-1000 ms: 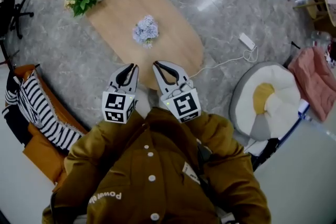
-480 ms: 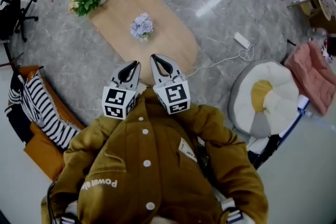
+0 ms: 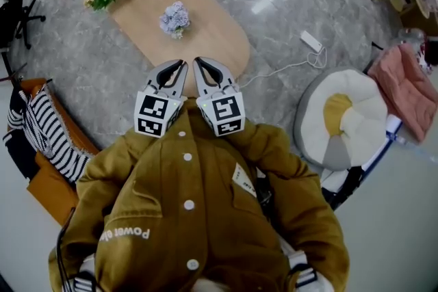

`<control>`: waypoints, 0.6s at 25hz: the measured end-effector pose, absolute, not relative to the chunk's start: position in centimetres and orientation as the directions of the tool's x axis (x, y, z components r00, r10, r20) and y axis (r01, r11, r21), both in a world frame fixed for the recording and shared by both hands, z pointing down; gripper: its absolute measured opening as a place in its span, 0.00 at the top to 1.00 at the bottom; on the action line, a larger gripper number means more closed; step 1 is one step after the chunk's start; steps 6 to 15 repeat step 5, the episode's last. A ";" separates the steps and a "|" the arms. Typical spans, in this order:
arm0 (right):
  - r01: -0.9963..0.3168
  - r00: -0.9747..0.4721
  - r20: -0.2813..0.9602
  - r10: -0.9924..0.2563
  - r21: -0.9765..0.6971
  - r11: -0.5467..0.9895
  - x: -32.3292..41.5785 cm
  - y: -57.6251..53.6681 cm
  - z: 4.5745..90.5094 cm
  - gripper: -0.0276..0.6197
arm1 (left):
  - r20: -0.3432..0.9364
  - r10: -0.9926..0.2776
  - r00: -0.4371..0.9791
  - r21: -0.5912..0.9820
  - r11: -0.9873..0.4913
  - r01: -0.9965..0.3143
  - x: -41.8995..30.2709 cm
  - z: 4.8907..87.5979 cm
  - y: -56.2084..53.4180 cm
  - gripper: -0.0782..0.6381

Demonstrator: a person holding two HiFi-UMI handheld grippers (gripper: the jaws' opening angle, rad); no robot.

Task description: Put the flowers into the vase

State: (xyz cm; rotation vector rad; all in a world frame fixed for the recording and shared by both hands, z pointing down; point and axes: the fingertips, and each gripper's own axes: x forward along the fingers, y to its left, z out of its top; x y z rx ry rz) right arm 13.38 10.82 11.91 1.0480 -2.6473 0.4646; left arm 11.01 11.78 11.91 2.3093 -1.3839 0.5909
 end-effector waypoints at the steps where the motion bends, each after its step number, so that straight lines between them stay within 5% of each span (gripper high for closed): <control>1: -0.694 -0.710 0.347 -0.612 -0.197 0.693 13.5 10.9 11.8 0.95 | 0.535 -0.733 0.421 0.107 -0.435 -0.894 11.1 11.9 11.8 0.85; 15: -0.685 -0.718 0.347 -0.603 -0.200 0.701 14.2 11.1 11.9 0.95 | 0.537 -0.743 0.400 0.106 -0.411 -0.906 11.3 12.0 11.9 0.84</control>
